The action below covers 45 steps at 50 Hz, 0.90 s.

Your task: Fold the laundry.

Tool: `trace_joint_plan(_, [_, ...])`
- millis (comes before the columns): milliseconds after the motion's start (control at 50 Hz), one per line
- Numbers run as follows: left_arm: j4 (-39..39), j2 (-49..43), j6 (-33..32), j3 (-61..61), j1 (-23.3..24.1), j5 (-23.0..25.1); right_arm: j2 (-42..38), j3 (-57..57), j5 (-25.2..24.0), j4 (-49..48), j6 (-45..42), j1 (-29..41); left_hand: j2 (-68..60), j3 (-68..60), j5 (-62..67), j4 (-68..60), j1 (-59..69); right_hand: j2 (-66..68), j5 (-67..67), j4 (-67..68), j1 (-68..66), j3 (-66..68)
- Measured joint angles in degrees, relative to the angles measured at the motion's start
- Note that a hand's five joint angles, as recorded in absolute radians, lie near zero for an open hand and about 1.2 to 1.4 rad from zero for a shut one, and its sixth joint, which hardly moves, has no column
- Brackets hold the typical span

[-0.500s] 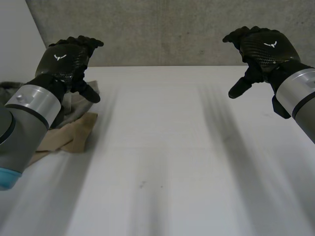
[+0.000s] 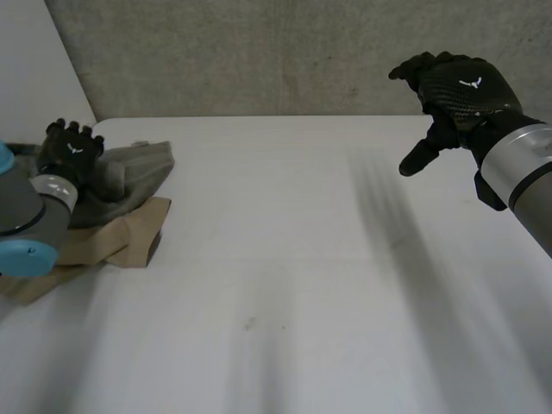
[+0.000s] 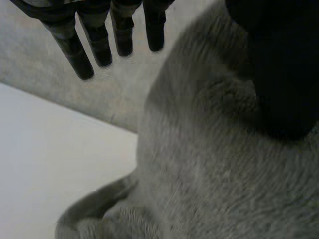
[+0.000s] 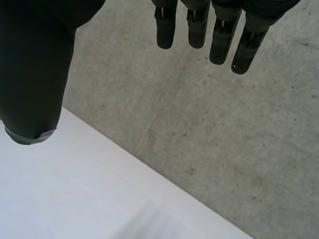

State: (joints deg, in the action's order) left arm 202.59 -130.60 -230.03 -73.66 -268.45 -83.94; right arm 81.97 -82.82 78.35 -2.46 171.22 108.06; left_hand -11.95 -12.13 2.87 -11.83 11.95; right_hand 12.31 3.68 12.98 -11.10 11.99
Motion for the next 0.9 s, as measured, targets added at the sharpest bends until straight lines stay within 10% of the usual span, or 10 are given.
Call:
trace_joint_plan(120, [1.0,-3.6,-0.8,1.9,-2.4,4.5,-1.6,0.1,0.1,0.0,-0.5,0.0,-23.2,-22.9,20.9,-22.4,25.2,0.0,0.0,0.0,0.0,0.0])
trace_joint_plan(160, [0.9,-3.6,0.1,2.2,-2.4,5.2,-1.9,0.1,0.1,0.0,-0.8,0.0,-50.3,-49.7,47.5,-50.6,50.4,0.0,0.0,0.0,0.0,0.0])
trace_joint_plan(380, [0.8,10.5,14.9,-0.4,4.6,0.4,-2.2,0.6,0.2,0.0,-1.3,-0.2,-55.7,-54.9,50.4,-56.6,50.6,0.0,0.0,0.0,0.0,0.0])
trace_joint_plan(580, [-2.9,28.3,37.5,-9.2,22.7,0.0,-0.9,1.4,0.7,0.1,-1.1,-0.9,-56.2,-55.7,50.4,-56.8,50.6,0.0,0.0,0.0,0.0,0.0])
trace_joint_plan(740, [-11.3,24.0,37.5,-14.6,35.5,0.1,0.4,1.9,0.5,0.1,-1.0,-0.9,-1.1,-1.3,0.5,-1.2,-1.2,0.0,0.0,0.0,0.0,0.0])
trace_joint_plan(900, [-18.6,19.5,27.7,-11.5,36.2,-0.7,0.2,2.6,-0.1,0.9,-1.3,-0.6,0.5,0.3,-0.2,0.4,-1.3,0.0,0.0,0.0,0.0,0.0])
